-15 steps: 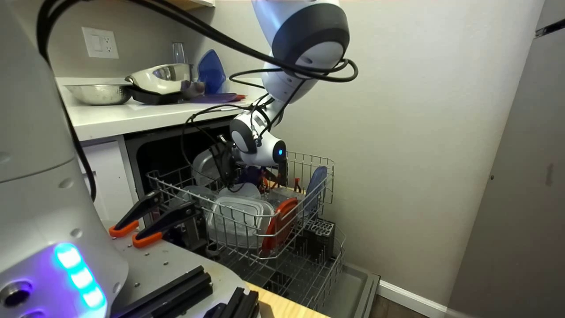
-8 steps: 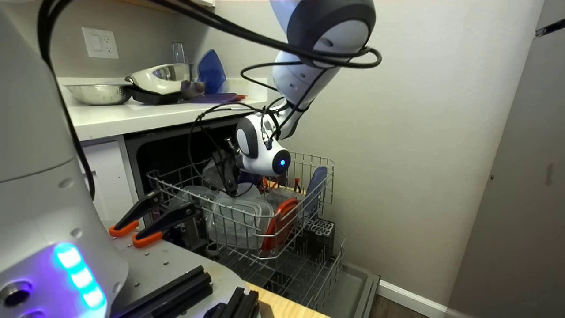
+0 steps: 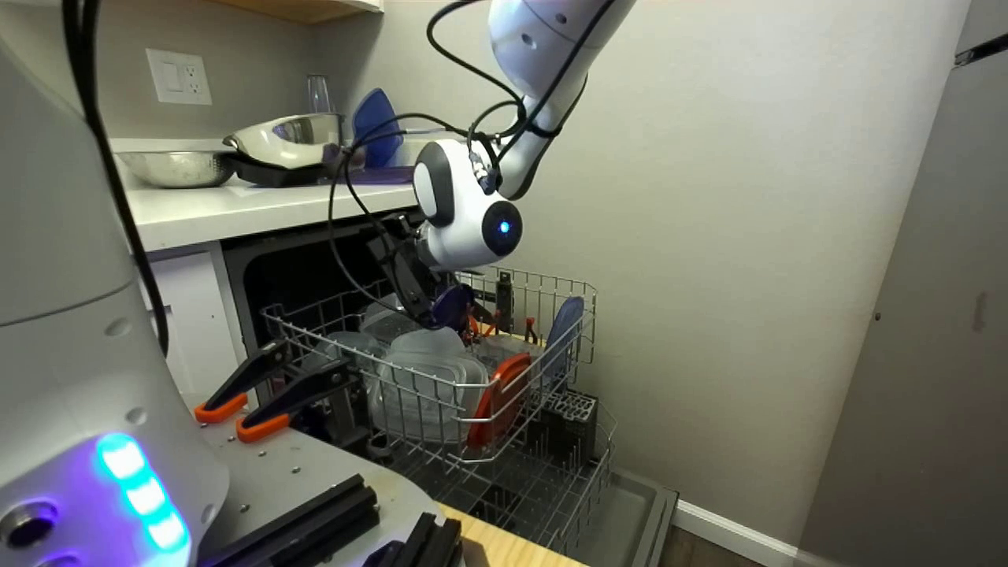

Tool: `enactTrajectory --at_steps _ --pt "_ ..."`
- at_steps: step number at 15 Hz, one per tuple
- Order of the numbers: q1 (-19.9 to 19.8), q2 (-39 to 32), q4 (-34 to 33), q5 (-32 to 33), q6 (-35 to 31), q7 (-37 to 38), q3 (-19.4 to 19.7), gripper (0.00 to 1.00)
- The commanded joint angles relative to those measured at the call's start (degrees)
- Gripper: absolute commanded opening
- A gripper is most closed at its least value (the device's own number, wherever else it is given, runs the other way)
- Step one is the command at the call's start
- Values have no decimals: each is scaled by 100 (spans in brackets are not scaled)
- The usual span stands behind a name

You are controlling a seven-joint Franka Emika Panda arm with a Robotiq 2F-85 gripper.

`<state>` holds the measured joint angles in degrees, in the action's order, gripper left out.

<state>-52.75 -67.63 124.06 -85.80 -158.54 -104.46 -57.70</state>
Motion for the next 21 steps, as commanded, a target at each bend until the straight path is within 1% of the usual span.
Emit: enactTrajectory --at_steps 1,3,7,11,12,13,15,16,17,18,19,20,21 --pt "-464 892 851 -342 -553 56 -535 100" --pt "-525 1248 1087 -467 -1026 376 -838 100" --pt "-496 1905 1500 -664 -2145 1128 -1500 100" --pt "-521 2341 1771 -943 -3317 1579 -2240 100" --pt "-362 3038 2018 -535 -2944 2449 -2151 100" --pt "-323 3214 2085 -496 -2932 2693 -2210 100" --pt "-186 3725 2280 -271 -2791 3376 -2167 100" --pt "-258 3185 2178 -623 -3418 2837 -2372 100" --pt "-203 3355 2253 -615 -3447 2981 -2370 100" --pt "50 4315 2514 -144 -2711 3955 -2104 100" --pt "112 4453 2578 -44 -2608 4173 -2060 100" --pt "-21 3800 2457 -343 -3196 3607 -2239 100" --pt "-11 3690 2325 -229 -3012 3528 -2124 100"
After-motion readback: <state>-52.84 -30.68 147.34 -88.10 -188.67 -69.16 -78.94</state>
